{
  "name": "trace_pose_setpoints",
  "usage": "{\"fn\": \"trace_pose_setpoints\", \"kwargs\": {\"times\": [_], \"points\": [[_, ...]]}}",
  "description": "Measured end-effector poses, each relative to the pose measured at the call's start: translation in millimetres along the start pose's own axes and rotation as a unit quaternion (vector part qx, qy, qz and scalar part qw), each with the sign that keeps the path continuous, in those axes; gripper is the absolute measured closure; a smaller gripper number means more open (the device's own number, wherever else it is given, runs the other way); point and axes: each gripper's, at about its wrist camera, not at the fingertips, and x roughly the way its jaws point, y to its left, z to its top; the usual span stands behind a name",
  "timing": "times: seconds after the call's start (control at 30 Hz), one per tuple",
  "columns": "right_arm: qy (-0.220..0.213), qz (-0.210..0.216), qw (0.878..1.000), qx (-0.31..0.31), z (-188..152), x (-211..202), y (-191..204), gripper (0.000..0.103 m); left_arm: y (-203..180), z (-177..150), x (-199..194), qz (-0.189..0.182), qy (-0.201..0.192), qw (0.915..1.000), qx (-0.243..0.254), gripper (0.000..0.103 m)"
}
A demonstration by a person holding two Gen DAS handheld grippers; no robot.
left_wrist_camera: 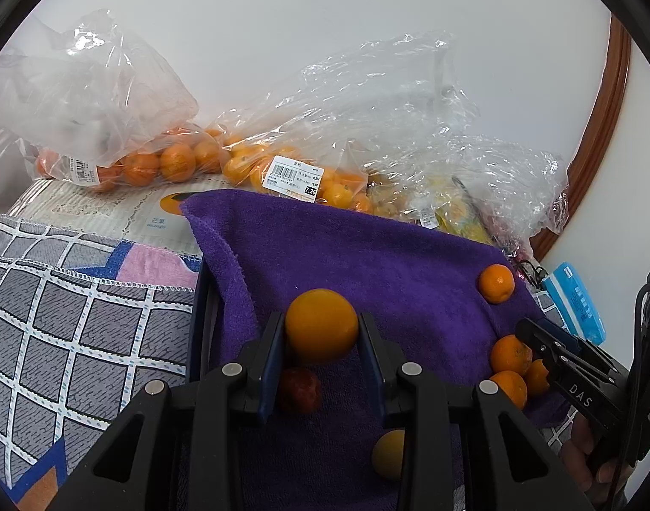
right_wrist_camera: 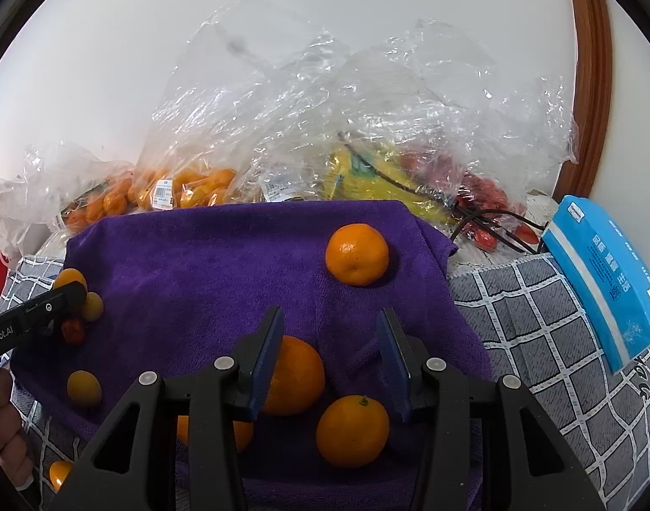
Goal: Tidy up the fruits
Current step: 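Open the right gripper to drop the large orange onto the towel, then open the left gripper to drop the small orange onto the towel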
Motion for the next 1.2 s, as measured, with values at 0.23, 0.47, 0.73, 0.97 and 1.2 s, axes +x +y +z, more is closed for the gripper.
{"fn": "trace_pose_setpoints", "kwargs": {"times": [0.23,0.47,0.73,0.97,1.2], "points": [[-0.006,0.004,1.000,-0.010,-1,-3,4,0.055,0,-1,-1,-0.006,-0.001,1.0000,0.001,0.071],[-0.014,0.018,1.000,-0.012,-1,-8,8,0.055,-1,-2,-5,-0.019,-0.006,0.9998,0.002,0.070],[-0.022,0.022,0.999,-0.016,-1,-13,11,0.054,0,-1,-12,-0.028,-0.017,0.9994,-0.002,0.063],[-0.037,0.022,0.999,-0.017,0,-23,14,0.054,-1,-1,-19,-0.037,-0.028,0.9989,-0.002,0.062],[-0.056,0.020,0.998,-0.021,0,-33,19,0.054,-8,-4,-23,-0.032,-0.036,0.9988,0.011,0.062]]}}
